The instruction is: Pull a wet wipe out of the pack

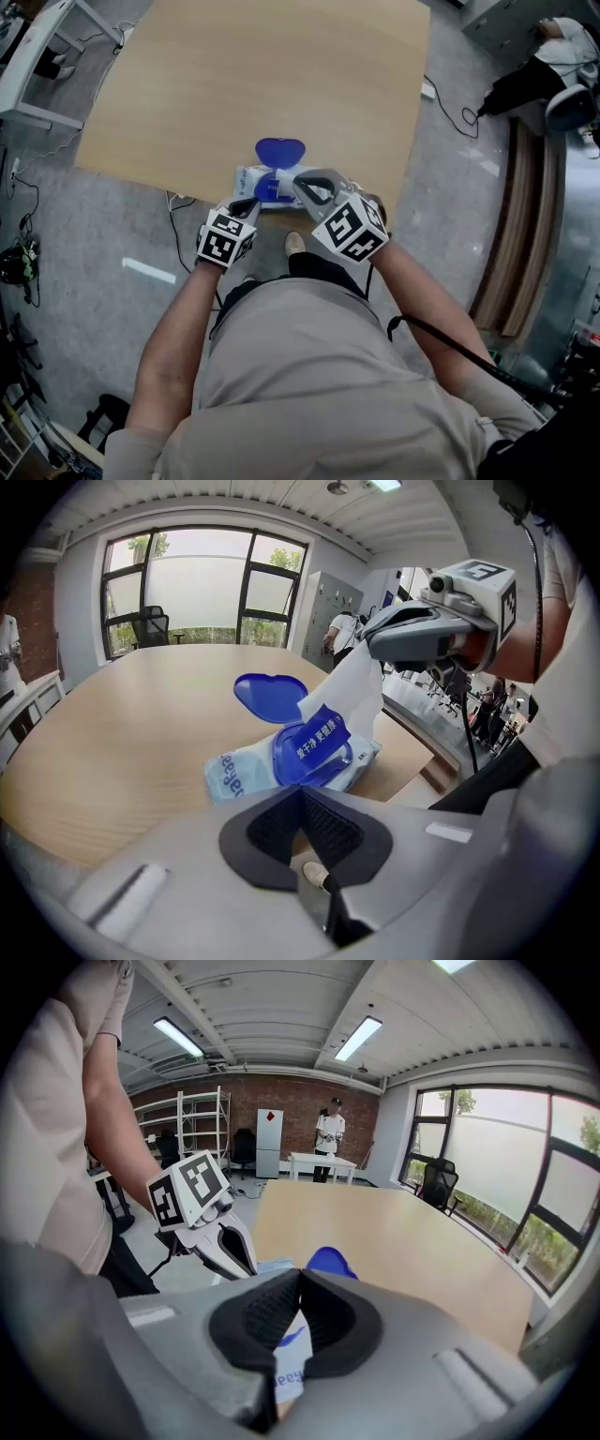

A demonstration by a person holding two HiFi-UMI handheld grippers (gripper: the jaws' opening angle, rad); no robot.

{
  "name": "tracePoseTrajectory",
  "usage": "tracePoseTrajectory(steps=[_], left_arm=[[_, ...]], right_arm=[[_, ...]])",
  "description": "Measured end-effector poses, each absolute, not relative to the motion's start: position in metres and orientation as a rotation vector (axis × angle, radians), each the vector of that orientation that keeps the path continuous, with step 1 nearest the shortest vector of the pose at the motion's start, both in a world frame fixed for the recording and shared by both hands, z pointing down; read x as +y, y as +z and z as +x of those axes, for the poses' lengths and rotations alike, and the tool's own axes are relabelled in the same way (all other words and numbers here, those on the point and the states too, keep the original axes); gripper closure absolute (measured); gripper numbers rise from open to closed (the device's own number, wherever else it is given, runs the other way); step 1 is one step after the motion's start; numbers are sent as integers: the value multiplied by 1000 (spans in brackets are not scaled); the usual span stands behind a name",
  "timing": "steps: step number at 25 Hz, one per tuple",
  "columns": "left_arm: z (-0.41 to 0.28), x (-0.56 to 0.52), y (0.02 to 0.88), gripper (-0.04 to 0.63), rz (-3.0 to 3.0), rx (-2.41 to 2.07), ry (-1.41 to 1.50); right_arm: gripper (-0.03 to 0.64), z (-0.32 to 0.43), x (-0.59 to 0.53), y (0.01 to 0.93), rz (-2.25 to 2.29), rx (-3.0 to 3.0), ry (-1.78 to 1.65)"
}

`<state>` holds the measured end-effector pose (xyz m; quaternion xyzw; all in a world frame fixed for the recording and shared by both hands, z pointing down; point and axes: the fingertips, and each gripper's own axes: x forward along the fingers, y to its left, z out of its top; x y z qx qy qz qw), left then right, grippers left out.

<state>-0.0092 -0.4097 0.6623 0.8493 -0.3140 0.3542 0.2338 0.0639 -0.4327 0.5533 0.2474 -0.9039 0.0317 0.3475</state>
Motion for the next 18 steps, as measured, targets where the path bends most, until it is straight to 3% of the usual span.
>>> tracePoseTrajectory(steps=[18], left_arm=[[-20,-395,655,592,2361,-793,933]], right_arm=[[614,56,-412,495,802,-2386,92]])
